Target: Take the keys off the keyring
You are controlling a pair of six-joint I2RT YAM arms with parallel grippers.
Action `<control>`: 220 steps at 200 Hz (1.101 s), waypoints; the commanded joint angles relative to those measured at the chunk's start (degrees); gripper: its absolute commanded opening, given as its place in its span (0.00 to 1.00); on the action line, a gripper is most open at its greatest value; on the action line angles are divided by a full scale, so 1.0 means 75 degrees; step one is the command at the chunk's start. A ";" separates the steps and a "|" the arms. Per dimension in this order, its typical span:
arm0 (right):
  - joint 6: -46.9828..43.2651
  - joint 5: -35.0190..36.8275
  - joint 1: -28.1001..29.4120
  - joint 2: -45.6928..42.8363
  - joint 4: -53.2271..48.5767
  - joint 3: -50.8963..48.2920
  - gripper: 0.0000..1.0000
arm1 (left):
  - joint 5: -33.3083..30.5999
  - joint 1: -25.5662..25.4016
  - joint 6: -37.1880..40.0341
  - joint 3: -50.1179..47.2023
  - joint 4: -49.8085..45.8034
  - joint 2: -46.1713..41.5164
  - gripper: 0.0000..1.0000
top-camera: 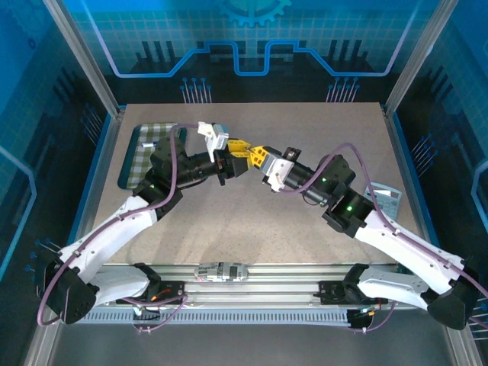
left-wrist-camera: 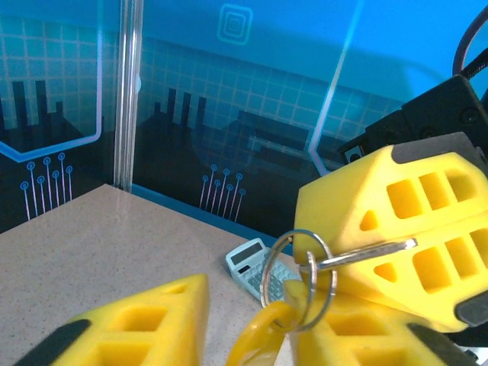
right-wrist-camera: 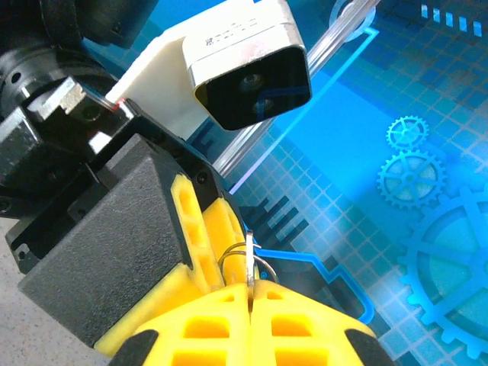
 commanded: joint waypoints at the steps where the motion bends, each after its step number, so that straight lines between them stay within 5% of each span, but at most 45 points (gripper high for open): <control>1: 0.0404 -0.1182 0.0049 0.0510 -0.1157 -0.0470 0.00 | 0.1155 -0.0636 0.0000 0.0481 0.1497 -0.0031 0.41; 48: 0.0691 -0.1400 -0.0189 0.0389 -0.1120 -0.0391 0.00 | 0.1113 -0.0636 0.0086 0.0449 0.1390 -0.0099 0.78; 112: 0.1020 -0.1539 -0.0427 0.0348 -0.1090 -0.0242 0.00 | 0.1376 -0.0773 0.0614 0.0437 0.0987 -0.0239 0.96; 220: 0.2150 -0.1542 -0.1084 0.0322 -0.0753 0.0043 0.00 | 0.1739 -0.0850 0.1123 0.0226 0.0265 -0.0599 0.99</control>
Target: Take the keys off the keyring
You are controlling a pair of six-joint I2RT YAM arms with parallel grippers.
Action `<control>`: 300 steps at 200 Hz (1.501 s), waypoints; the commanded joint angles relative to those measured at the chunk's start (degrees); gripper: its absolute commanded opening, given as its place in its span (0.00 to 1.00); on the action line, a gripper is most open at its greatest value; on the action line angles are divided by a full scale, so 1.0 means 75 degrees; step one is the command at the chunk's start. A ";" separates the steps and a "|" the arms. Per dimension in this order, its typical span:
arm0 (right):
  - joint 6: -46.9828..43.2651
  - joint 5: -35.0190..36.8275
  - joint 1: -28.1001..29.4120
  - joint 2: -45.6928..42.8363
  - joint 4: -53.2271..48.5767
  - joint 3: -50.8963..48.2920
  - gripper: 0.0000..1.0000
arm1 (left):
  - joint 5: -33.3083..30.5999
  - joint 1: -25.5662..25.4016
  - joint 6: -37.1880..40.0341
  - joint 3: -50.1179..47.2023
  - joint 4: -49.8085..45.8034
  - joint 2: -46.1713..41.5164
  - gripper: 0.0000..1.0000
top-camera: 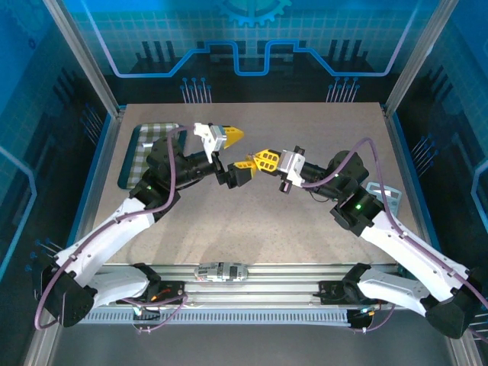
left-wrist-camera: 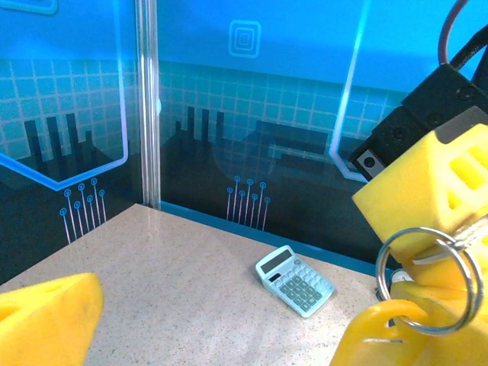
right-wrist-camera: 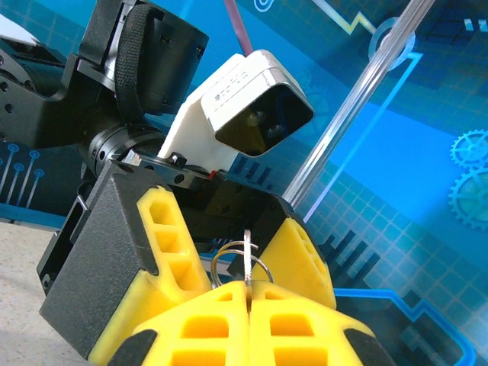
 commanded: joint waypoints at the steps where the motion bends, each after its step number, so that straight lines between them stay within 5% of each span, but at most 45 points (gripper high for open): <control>1: 0.0396 0.0698 -0.0238 0.0621 -0.0747 0.0036 0.00 | 0.2086 -0.0828 0.0256 0.0217 0.0407 -0.0369 0.99; 136: 0.0996 0.1110 -0.0482 0.0524 -0.0757 0.0150 0.00 | 0.1798 -0.0831 0.0696 -0.0063 -0.0079 -0.0710 0.99; 226: 0.1547 -0.0593 -0.0916 0.0049 0.0010 -0.0382 0.00 | 0.0096 -0.0797 0.0865 -0.0275 -0.0267 -0.1159 0.99; 300: 0.2470 -0.1728 -0.1503 -0.0195 0.1354 -0.0878 0.00 | -0.0513 -0.0483 0.0638 -0.0335 -0.0448 -0.1569 0.98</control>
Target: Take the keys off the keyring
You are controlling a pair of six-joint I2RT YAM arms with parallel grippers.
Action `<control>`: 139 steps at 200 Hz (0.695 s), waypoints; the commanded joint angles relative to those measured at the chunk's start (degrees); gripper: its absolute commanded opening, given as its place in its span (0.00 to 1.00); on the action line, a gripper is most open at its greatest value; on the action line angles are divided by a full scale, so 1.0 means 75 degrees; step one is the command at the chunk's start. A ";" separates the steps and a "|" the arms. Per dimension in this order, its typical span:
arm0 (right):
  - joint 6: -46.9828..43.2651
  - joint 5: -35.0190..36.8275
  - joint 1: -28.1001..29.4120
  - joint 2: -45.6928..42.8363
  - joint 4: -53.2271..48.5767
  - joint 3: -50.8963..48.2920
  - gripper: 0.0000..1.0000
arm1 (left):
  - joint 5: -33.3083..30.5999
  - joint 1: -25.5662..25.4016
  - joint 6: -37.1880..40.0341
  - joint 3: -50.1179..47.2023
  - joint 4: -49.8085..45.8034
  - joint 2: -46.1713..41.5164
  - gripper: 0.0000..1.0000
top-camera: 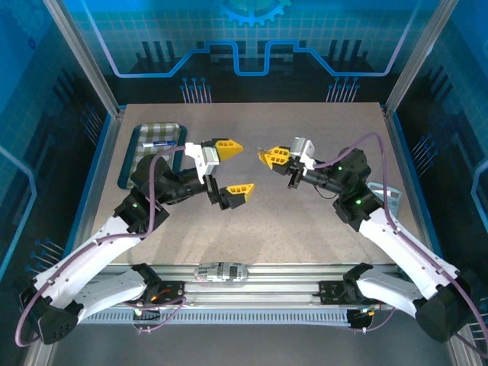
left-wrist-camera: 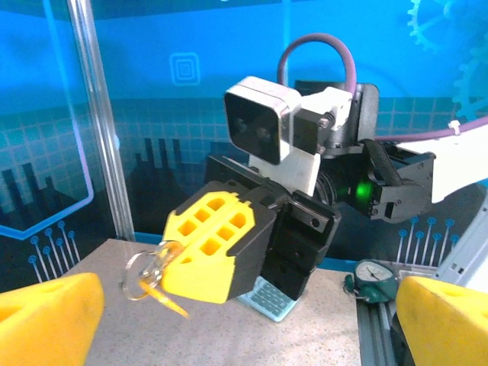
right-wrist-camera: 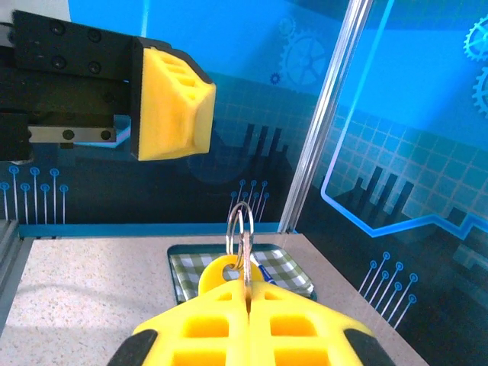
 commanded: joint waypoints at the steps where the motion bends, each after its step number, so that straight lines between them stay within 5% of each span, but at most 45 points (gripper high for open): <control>1: 0.0329 -0.0447 -0.0098 -0.0199 0.0608 -0.0070 0.00 | -0.0425 0.0153 -0.0106 -0.0023 0.0097 -0.0236 0.98; 51: 0.0193 -0.0565 -0.0161 -0.0296 0.0223 0.0061 0.00 | 0.0718 0.1113 -0.1071 0.0961 -0.0736 0.0237 0.71; 102: -0.0016 -0.0301 -0.0176 -0.0018 -0.1632 0.1008 0.00 | 0.2077 0.1517 -0.1149 0.2389 -0.1805 0.1270 0.47; 139: 0.0171 0.0135 -0.0172 0.0341 -0.3204 0.1926 0.00 | 0.2228 0.1607 -0.0711 0.2812 -0.2285 0.1953 0.58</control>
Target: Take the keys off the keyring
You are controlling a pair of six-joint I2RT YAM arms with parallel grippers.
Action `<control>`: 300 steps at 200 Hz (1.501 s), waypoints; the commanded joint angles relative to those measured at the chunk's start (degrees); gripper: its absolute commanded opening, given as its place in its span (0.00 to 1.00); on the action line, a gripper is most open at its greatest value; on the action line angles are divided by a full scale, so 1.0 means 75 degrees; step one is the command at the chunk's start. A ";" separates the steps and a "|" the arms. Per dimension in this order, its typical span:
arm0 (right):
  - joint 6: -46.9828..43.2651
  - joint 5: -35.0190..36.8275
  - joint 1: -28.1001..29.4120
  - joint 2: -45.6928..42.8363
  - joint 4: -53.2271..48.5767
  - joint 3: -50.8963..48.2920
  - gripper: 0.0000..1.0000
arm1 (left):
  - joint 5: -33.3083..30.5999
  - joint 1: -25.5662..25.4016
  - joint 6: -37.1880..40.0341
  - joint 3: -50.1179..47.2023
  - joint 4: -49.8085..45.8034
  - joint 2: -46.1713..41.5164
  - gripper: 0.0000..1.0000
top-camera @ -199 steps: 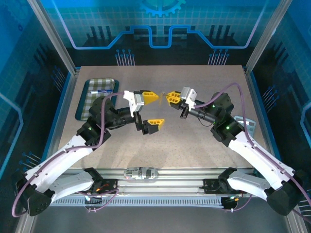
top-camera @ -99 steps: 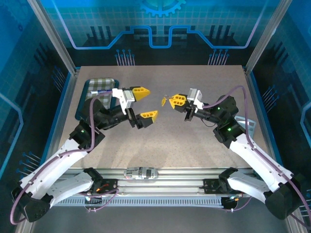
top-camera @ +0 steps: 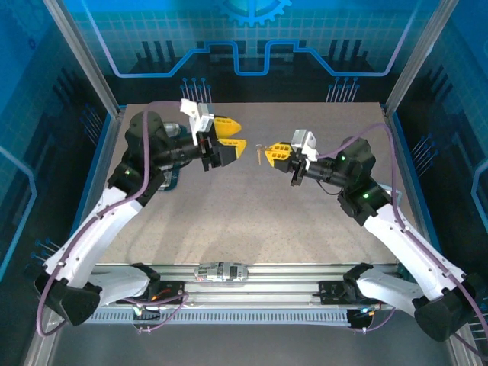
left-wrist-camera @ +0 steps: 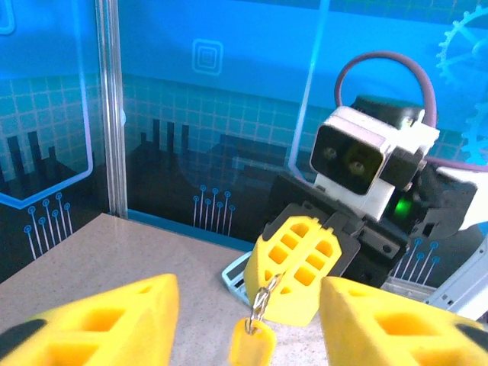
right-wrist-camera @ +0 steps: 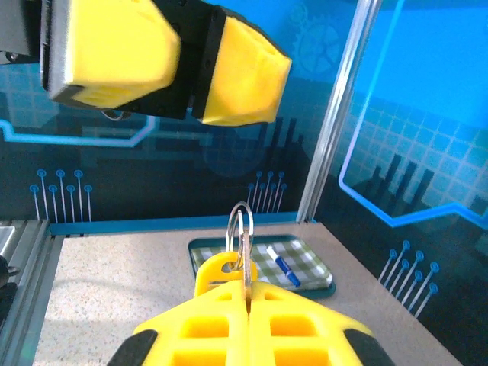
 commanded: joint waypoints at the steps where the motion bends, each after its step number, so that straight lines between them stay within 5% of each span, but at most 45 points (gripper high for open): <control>1: 0.0110 0.0333 -0.0112 0.0203 -0.1377 0.0700 0.00 | 0.0508 0.0086 0.0220 0.0196 -0.0571 0.0301 0.58; 109: 0.0344 -0.0007 -0.0102 0.0352 -0.1670 0.0873 0.00 | 0.1767 0.0074 -0.0104 0.0743 -0.0436 0.1191 0.51; 187: 0.0431 -0.0202 -0.0089 0.0433 -0.1662 0.1003 0.00 | 0.1692 -0.0048 0.0217 0.0796 -0.0877 0.1436 0.49; 227: 0.0479 -0.0217 -0.0097 0.0459 -0.1649 0.1010 0.00 | 0.1749 -0.0090 0.0244 0.0799 -0.0900 0.1467 0.32; 269: 0.0493 -0.0205 -0.0087 0.0436 -0.1626 0.0999 0.00 | 0.1669 -0.0090 0.0194 0.0652 -0.0786 0.1341 0.00; 300: 0.0576 -0.0140 -0.0088 0.0334 -0.1286 0.0778 0.00 | 0.1465 -0.0037 -0.0653 0.0208 0.0312 0.1184 0.00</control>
